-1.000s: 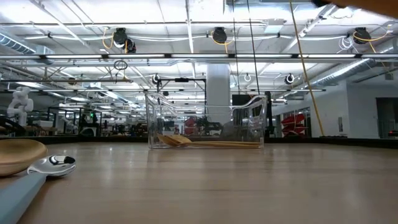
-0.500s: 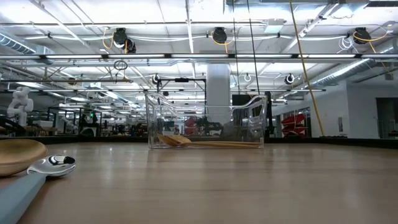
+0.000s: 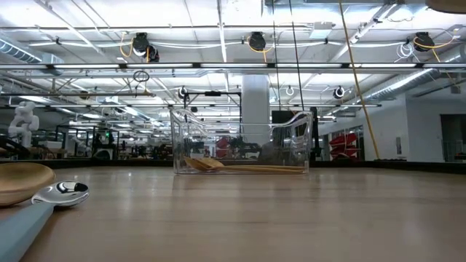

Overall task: Sort silverware by color (type)
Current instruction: Put the yellow spoon into the bottom right transparent bin

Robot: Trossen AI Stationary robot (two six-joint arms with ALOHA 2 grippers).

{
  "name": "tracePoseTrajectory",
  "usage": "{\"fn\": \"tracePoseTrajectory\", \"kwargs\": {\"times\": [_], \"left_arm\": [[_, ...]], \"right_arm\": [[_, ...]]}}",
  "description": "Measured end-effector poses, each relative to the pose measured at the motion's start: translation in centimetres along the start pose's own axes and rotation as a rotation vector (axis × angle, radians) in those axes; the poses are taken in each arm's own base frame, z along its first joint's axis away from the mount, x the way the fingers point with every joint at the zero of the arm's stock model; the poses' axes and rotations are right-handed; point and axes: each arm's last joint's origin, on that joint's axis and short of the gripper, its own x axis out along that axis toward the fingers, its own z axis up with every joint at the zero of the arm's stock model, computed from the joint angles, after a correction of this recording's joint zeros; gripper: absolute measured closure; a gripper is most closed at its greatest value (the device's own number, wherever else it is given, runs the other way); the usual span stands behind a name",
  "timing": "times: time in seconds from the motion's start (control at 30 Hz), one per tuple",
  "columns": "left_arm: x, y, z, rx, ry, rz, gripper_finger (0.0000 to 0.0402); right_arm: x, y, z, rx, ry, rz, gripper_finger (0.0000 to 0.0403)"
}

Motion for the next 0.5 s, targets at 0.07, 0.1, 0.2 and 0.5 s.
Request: {"fn": "tracePoseTrajectory", "kwargs": {"times": [0.07, 0.1, 0.2, 0.5], "left_arm": [[0.1, 0.0, 0.0, -0.005, 0.001, 0.001, 0.009], [0.1, 0.0, 0.0, -0.008, 0.001, 0.001, 0.009], [0.1, 0.0, 0.0, -0.012, 0.001, 0.001, 0.009], [0.1, 0.0, 0.0, -0.014, 0.002, 0.001, 0.009]], "right_arm": [[-0.3, -0.3, -0.5, 0.028, 0.002, -0.011, 0.0364], [-0.4, -0.4, -0.7, 0.045, 0.002, -0.015, 0.0364], [-0.7, -0.5, -1.2, 0.085, 0.004, -0.018, 0.0364], [-1.3, -0.7, -2.4, 0.163, 0.053, -0.003, 0.0364]]}}
